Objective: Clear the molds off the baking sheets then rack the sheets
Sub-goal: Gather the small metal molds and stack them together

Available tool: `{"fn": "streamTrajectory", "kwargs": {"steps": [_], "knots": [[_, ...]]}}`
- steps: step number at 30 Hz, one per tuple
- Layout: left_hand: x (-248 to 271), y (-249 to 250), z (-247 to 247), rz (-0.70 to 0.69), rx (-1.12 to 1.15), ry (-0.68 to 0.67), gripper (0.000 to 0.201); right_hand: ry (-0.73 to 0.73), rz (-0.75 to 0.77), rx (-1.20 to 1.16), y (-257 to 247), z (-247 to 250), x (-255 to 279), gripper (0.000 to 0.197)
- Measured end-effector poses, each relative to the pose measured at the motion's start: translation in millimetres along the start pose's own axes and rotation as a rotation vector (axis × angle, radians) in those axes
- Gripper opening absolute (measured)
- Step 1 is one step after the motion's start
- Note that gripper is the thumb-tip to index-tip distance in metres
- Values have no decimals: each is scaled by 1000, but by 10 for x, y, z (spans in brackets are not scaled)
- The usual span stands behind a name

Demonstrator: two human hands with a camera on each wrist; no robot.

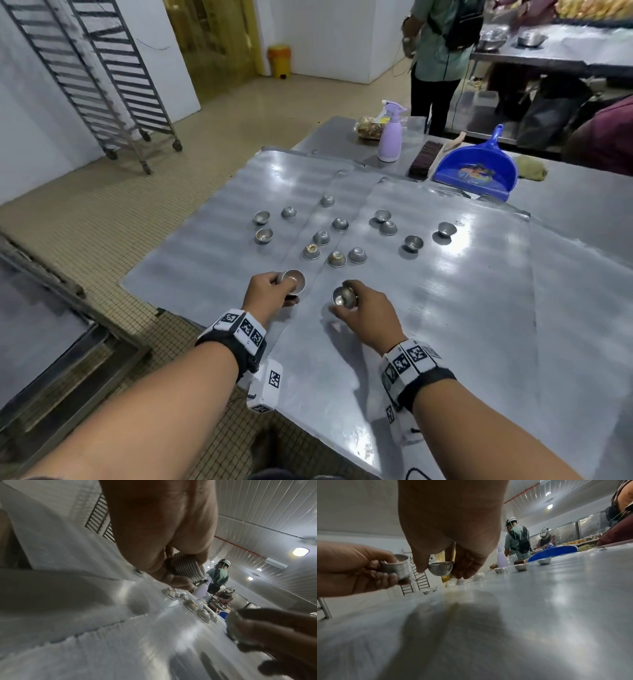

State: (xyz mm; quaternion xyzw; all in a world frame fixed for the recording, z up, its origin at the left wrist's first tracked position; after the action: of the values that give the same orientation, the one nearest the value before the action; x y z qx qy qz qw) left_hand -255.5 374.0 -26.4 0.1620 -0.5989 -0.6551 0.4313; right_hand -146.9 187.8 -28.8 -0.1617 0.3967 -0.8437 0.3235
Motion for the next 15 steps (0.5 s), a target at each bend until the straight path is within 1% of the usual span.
{"fn": "streamTrajectory", "kwargs": {"steps": [3, 5, 8, 12, 15], "knots": [[-85, 72, -65, 49, 102, -55, 14, 87, 29, -61, -178, 5, -112, 57], [-130, 155, -87, 84, 195, -100, 14, 113, 47, -79, -319, -17, -187, 59], [-238, 247, -74, 114, 293, -158, 18, 115, 49, -62, -487, -107, -319, 57], [-351, 330, -65, 140, 363, -266, 28, 116, 38, -56, -628, -270, -461, 54], [-459, 358, -69, 147, 387, -299, 32, 141, 24, -52, -649, -386, -560, 56]]}}
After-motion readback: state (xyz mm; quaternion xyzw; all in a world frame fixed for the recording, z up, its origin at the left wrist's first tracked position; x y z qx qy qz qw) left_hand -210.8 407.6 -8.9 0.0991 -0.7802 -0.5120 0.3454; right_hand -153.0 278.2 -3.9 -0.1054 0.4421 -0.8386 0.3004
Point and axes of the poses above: each hand's wrist, its own x-axis away from the middle knuckle, its own z-axis out of the back of the hand, y = z × x, the point moved 1 cm from there along -x, towards the middle knuckle, and after that the axes turned 6 degrees about -x, right-handed, at the moved point
